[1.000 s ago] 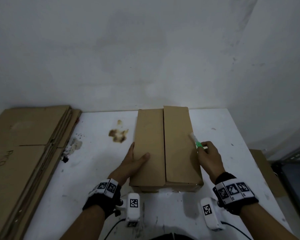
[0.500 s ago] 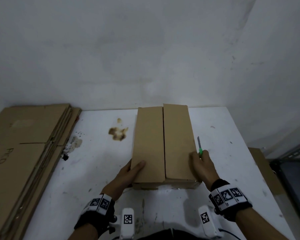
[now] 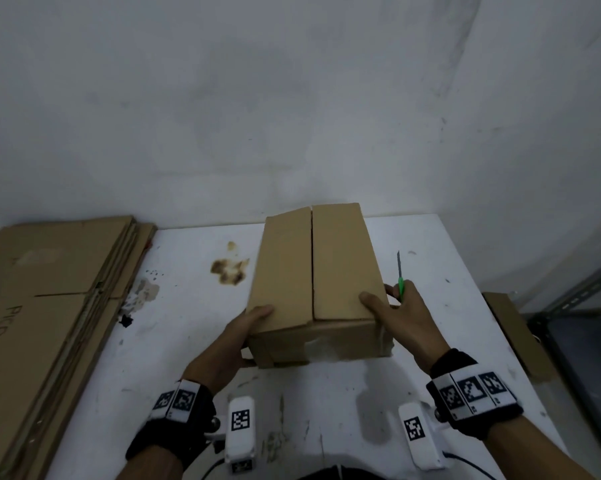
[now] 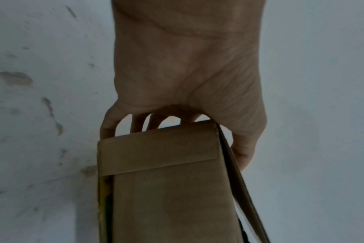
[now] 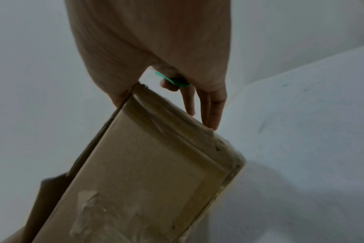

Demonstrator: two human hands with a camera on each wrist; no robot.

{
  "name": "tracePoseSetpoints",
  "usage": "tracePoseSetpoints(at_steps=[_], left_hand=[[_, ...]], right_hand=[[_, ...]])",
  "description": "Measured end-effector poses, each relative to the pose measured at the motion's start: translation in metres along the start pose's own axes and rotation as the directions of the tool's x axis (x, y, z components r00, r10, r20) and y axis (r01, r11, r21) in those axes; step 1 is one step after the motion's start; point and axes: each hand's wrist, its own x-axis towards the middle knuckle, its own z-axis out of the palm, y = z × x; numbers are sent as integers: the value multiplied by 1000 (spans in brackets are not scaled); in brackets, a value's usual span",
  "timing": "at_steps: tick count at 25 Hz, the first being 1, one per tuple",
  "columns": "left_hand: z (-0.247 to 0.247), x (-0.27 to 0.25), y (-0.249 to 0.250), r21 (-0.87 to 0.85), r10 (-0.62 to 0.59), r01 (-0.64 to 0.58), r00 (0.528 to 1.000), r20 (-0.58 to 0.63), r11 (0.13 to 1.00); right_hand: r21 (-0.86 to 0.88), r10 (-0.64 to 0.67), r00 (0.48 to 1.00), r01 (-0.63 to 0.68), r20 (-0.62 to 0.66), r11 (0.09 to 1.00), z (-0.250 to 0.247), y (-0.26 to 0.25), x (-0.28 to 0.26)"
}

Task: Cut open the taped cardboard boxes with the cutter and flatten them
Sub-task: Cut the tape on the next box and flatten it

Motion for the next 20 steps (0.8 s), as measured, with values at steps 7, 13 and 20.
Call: tracePoseSetpoints(at_steps=[7,13,20], left_hand=[[2,-10,9,-127,1,0,1000,10,992],[6,-9,-20,101,63,-65,998,23,993],[10,-3,5,245,297,-246,934,-199,938]], right_hand=[[218,-155,980,178,-122,960,-7,-62,-15],[-244,-291,956,272,-43,931,15,-56,-39],[-337,-497,867,479,36,811,44,-52,-53]])
